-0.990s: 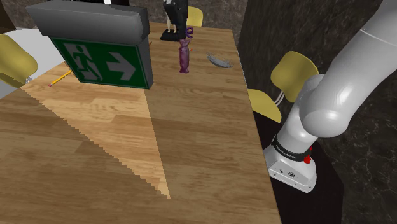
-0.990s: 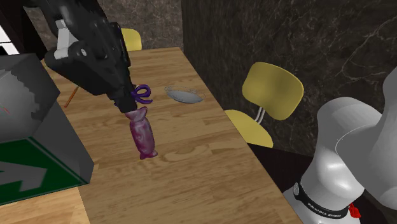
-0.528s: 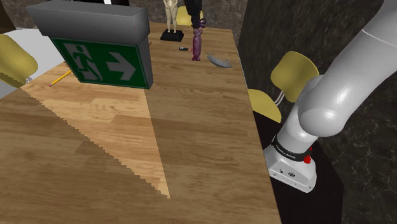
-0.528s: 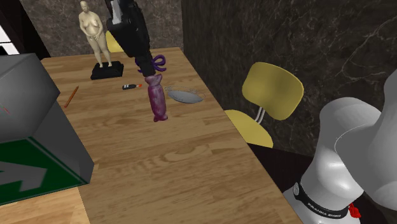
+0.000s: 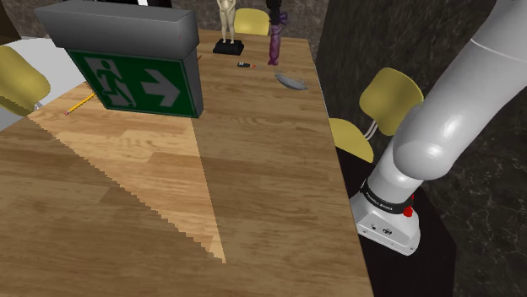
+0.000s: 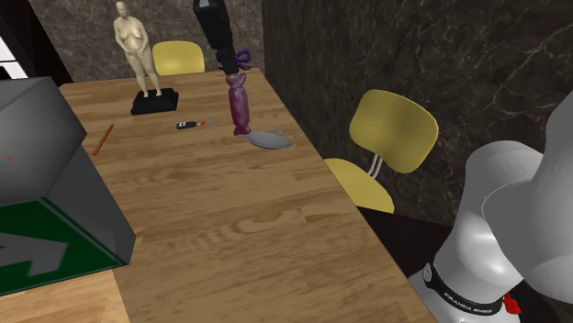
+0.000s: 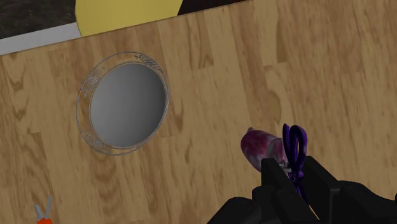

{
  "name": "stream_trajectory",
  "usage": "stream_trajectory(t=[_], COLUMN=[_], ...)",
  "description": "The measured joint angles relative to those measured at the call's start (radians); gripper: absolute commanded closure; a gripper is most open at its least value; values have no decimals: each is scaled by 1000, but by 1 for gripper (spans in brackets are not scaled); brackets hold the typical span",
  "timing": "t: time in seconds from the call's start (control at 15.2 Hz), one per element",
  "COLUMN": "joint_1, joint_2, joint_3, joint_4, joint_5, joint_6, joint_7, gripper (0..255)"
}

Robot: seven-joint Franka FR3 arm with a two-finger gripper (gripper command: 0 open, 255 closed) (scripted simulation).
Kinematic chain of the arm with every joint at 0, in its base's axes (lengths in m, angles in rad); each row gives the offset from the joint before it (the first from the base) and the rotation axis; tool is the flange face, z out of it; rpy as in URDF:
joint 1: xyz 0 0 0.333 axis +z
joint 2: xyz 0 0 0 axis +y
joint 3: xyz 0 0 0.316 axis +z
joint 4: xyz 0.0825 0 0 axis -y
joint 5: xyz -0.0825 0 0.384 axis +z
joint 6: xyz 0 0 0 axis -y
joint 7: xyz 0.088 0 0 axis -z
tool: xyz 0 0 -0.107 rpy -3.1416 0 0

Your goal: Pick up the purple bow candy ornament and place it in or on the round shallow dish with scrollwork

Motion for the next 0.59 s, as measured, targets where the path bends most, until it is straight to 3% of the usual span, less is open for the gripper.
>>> stream_trajectory(t=[0.59], joint_1=[-101], joint_2=[127], joint_3=[-115], joint_4=[181], joint_5=[-31], joint_6=[-33], joint_7=[-226], gripper=[255])
